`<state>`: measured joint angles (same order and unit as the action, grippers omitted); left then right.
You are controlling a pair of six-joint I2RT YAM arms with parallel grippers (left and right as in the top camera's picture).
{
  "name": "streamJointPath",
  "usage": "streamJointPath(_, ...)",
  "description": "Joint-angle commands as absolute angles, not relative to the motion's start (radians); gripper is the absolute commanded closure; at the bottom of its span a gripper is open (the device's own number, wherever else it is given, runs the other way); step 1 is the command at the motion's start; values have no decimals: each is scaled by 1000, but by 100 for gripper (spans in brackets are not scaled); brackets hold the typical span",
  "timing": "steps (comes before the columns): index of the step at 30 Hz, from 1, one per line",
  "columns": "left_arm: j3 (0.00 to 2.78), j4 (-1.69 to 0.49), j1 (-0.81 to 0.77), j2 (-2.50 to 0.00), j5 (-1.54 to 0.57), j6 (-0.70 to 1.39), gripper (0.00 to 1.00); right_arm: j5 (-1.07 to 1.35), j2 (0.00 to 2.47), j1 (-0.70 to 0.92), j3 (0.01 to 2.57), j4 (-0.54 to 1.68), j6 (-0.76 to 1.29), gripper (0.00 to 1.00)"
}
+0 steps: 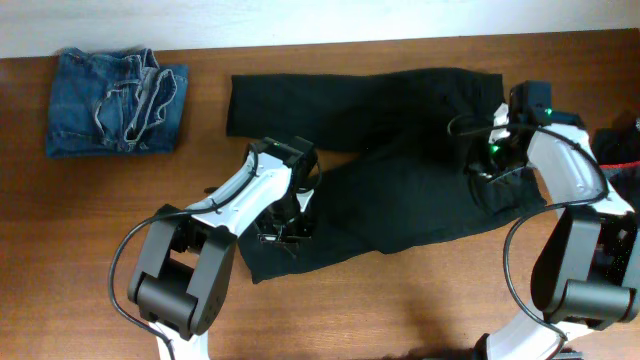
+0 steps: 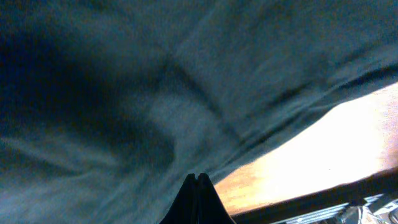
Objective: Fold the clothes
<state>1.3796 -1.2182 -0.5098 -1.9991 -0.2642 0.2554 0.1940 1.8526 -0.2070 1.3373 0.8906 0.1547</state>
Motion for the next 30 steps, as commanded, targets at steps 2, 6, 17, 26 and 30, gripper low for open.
streamJointPath(2, 1314, -1195, -515, -1990, -265, 270, 99, 202, 1855, -204, 1257, 816, 154, 75)
streamJointPath(6, 1258, -1164, -514, -1991, -210, 278, 99, 199, 1856, -204, 1215, 750, 154, 82)
streamJointPath(17, 1242, -1161, -514, -1991, -122, 303, 95, -10, 1874, -205, 1209, 740, 173, 82)
streamJointPath(26, 1242, -1201, -514, -1991, -39, 303, 94, -68, 1951, -207, 1209, 736, 221, 84)
streamJointPath(30, 1242, -1201, -514, -1991, -36, 303, 94, -73, 1972, -225, 1209, 737, 227, 84)
